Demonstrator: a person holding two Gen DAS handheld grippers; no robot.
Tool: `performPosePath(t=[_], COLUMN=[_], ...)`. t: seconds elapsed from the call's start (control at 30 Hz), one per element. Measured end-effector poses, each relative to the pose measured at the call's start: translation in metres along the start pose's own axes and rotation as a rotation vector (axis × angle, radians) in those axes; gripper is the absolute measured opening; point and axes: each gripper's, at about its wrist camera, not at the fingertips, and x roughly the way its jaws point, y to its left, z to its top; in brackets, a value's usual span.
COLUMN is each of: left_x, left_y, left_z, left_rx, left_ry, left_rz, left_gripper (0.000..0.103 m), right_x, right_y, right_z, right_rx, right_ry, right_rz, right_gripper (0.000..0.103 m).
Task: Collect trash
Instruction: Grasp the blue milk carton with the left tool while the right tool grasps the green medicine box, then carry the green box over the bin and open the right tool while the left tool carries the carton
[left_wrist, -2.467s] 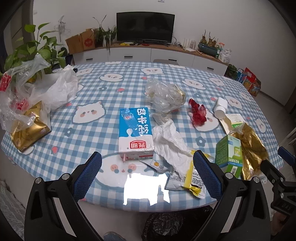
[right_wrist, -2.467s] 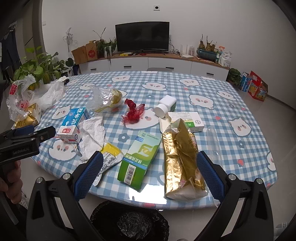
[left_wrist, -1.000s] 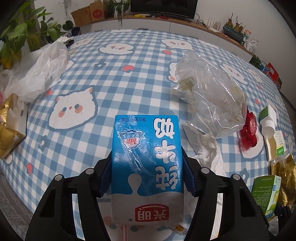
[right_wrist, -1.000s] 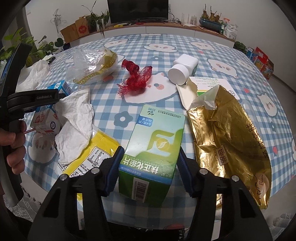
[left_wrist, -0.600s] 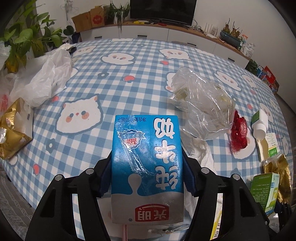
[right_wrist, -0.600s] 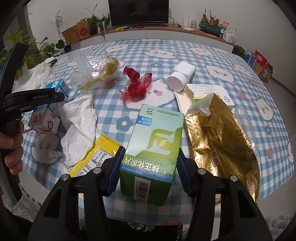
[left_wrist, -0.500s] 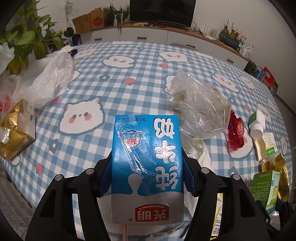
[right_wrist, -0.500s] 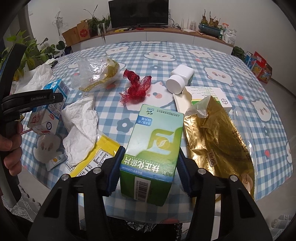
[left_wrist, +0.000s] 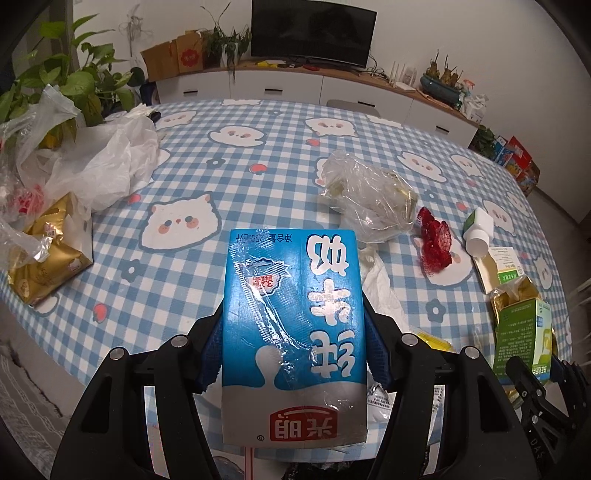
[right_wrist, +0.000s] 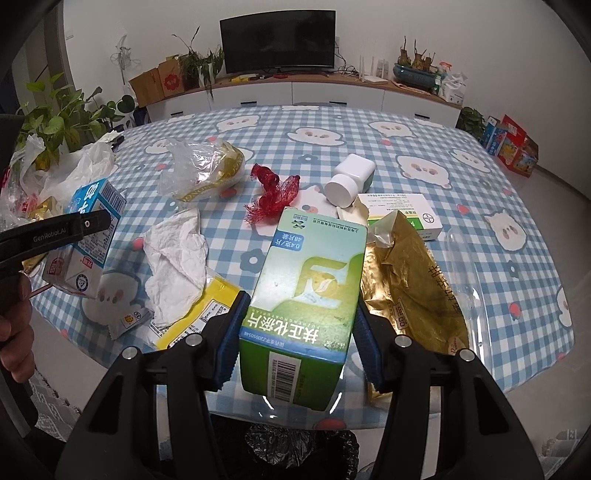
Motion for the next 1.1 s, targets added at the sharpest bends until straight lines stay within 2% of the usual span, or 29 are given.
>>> performPosePath(t=[0.33,0.53,0.87,1.1], left_x=[-0.038,-0.057,-0.082,-0.079], left_y=[-0.01,-0.008,-0.011,-0.011], left_z=[-0.038,-0.074,-0.135,-0.181], left_rx=[0.025,0.016,0.024,0.017], left_ry=[-0.039,-0.038,-0.055,-0.025], left_rz=[-0.036,-0.073,-0.113,-0.126], left_gripper=[0.062,0.062,0.062,0.062], right_x=[-0.031,-0.05,-0.073,-0.071], right_y=[0.011,0.015,0.016,0.016], right_z=[-0.009,-0.024,-0.062,-0.097], right_rx=[-0.015,-0.037,-0.042,-0.041], right_ry=[-0.046,-0.064,-0.074,-0.054], right_rz=[0.019,0.02,0.03,0.038], right_gripper=[0.052,0.052,0.052,0.052])
